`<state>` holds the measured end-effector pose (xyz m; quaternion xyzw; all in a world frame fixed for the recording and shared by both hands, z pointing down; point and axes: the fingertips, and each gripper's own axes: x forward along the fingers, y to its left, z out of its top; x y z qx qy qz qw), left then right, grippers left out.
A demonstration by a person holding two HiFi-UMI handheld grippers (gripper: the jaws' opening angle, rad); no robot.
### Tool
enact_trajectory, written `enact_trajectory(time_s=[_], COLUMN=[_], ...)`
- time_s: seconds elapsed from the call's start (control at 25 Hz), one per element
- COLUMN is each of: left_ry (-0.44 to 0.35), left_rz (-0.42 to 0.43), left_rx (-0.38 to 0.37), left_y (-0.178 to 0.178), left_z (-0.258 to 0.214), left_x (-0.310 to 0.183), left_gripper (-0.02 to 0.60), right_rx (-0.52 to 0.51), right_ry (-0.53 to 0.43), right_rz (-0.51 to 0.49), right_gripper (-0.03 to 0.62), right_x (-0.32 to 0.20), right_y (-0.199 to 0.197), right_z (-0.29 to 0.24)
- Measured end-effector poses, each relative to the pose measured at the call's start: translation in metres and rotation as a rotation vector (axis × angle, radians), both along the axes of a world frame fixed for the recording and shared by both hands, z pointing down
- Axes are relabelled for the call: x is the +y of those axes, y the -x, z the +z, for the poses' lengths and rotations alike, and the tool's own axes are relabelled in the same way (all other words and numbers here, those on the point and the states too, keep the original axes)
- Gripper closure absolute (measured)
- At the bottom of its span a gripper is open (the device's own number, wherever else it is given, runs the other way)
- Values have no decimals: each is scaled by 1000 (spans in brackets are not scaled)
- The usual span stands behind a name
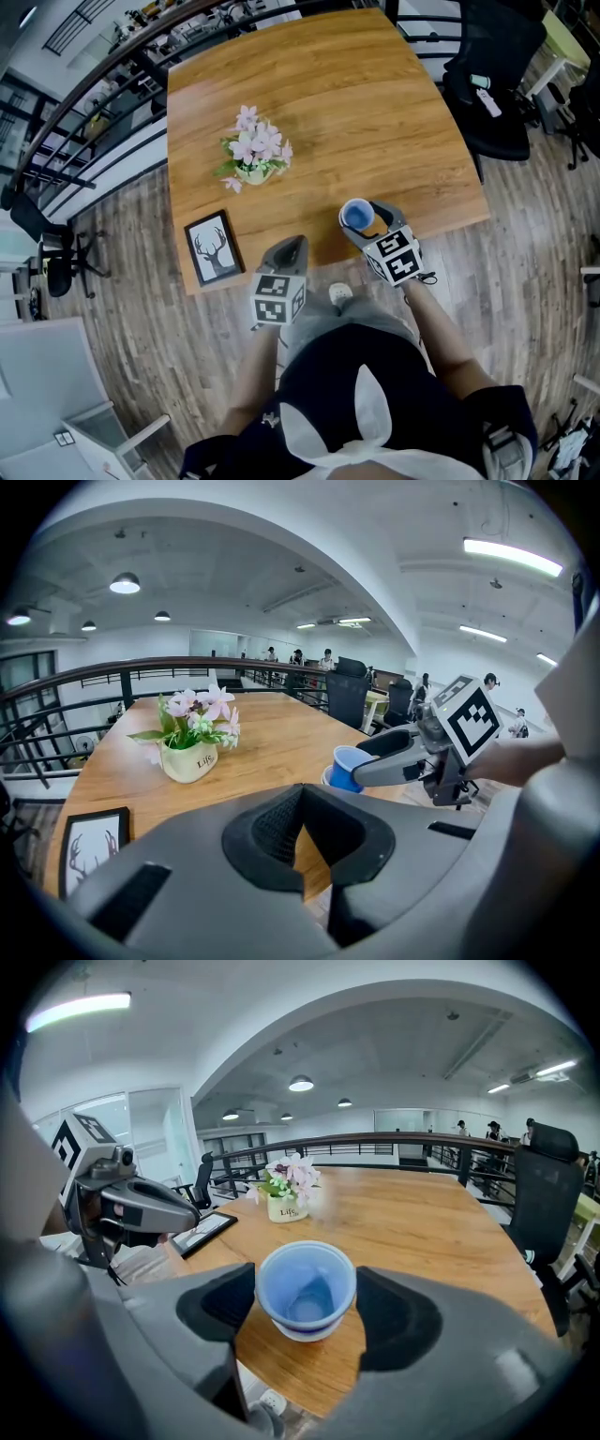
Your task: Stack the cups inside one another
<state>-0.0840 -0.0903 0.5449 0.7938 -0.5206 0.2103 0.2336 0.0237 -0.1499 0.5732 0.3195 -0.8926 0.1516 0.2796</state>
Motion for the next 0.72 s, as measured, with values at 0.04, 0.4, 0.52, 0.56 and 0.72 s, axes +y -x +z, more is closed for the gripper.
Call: enact_trajectory(time_s=[0.04,0.4,0.52,0.56,0.72], left_ry=[-1,-5,-6,-7,-13], left_rz=[-1,0,3,3,2], left_rx=[0,-1,1,2,9], left_y=[1,2,1,1,-1], left_z=[0,-1,-1,-2,-5], left_x=[0,-1,-2,-2,-1], left_gripper=[565,565,565,565,565], right_rx=[-3,-34,-58,-69,-114], right_ry=[4,-26,-46,-57,-115], right_rz=[1,23,43,52,74], right_gripper=[256,267,341,390,595], right_x=[0,-1,-1,-1,2], right_y=[0,1,0,-1,-4], right_z=[1,-11,-20,-24,-43])
